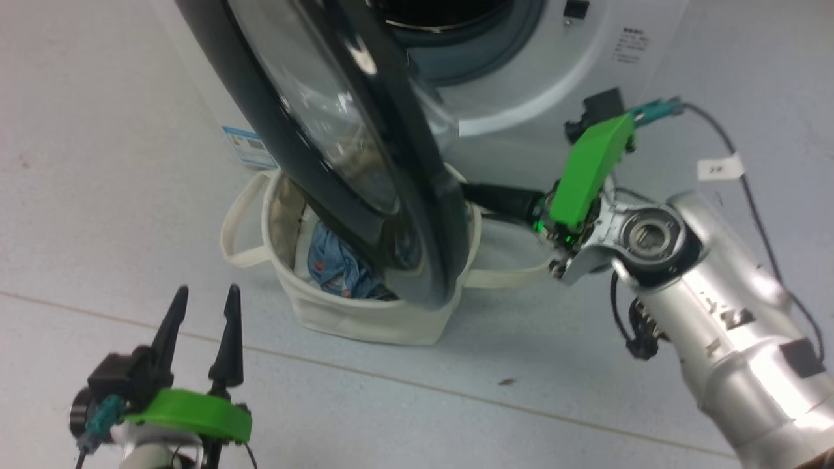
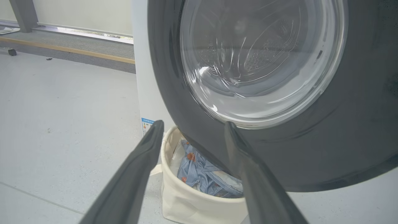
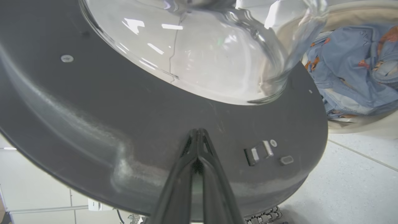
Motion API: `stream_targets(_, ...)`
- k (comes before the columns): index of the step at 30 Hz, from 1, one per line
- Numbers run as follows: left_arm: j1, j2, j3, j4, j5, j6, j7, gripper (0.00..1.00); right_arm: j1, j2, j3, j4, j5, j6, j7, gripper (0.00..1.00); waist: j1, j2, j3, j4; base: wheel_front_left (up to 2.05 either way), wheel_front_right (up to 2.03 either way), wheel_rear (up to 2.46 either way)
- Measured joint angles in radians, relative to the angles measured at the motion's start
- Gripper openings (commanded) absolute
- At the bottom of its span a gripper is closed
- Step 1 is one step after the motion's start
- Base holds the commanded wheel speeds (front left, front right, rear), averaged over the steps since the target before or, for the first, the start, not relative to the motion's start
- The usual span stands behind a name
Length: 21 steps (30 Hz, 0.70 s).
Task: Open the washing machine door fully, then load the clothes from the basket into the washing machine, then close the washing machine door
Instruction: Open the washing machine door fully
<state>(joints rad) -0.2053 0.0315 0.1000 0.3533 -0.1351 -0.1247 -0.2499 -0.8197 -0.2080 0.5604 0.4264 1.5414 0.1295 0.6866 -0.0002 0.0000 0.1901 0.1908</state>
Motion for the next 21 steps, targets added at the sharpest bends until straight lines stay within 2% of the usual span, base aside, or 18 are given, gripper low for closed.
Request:
stream_targets(8,0.046,0.005,0.063,0.039,0.012,0.001,0.0,1.0,0.072,0.029,0.02,-0.014,0.0,0.0,-0.019,0.0,0.0,0.0,-0.072,0.081,0.0,0.0,0.0)
stream_targets(21,0.066,0.004,0.094,0.035,0.025,0.001,0.0,1.0,0.121,0.052,0.021,-0.026,0.01,0.0,-0.033,0.0,0.0001,0.0,-0.123,0.223,0.0,0.0,0.0)
